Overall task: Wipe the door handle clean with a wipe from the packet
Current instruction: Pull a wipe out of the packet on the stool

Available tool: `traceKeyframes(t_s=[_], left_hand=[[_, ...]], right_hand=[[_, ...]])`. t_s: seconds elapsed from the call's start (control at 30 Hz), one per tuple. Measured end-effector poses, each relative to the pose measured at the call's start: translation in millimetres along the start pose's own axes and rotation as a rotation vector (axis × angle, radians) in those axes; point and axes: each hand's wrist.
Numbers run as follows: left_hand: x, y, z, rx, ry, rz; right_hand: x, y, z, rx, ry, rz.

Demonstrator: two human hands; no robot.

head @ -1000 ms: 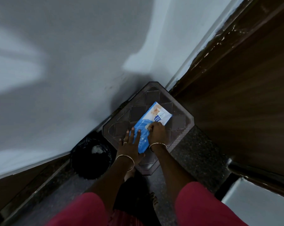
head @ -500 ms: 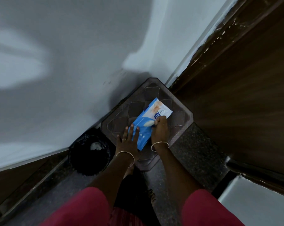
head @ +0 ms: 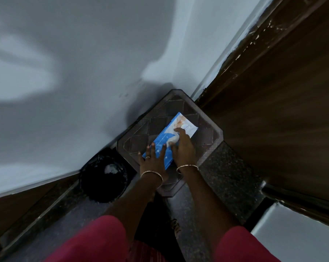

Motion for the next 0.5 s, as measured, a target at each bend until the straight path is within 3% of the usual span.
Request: traceKeyframes(t_s=[0.1, 0.17, 0.27, 0.37, 0.5], left_hand=[[1.6, 0.0, 1.0, 0.004, -0.010, 0.009], [1.6, 0.9, 3.3, 0.014, -0.020, 0.006], [2.4, 1.6, 4.1, 0.016, -0.023, -0.015], [2.6, 1.5, 1.0, 0.001, -0.028, -0.040], [1.9, -0.2, -2.7, -0.007, -0.057, -0.035]], right_hand=[[0.3, -3.0, -2.1, -0.101, 0.352, 0.071], [0.7, -4.2, -5.4, -0.141, 0.394, 0.033], [1.5, -6.4, -8.4, -0.116, 0.093, -0.113], [-0.5, -9.1, -11.9, 0.060, -0.243, -0.274], [-4.6, -15.5, -12.1, 0.366, -0.841, -0.184]])
Point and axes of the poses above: each hand's wrist, its own y-axis away from the middle knuckle, its own x-axis out of the palm, z = x × y, and after that the axes turned 1 degree about y, right-handed
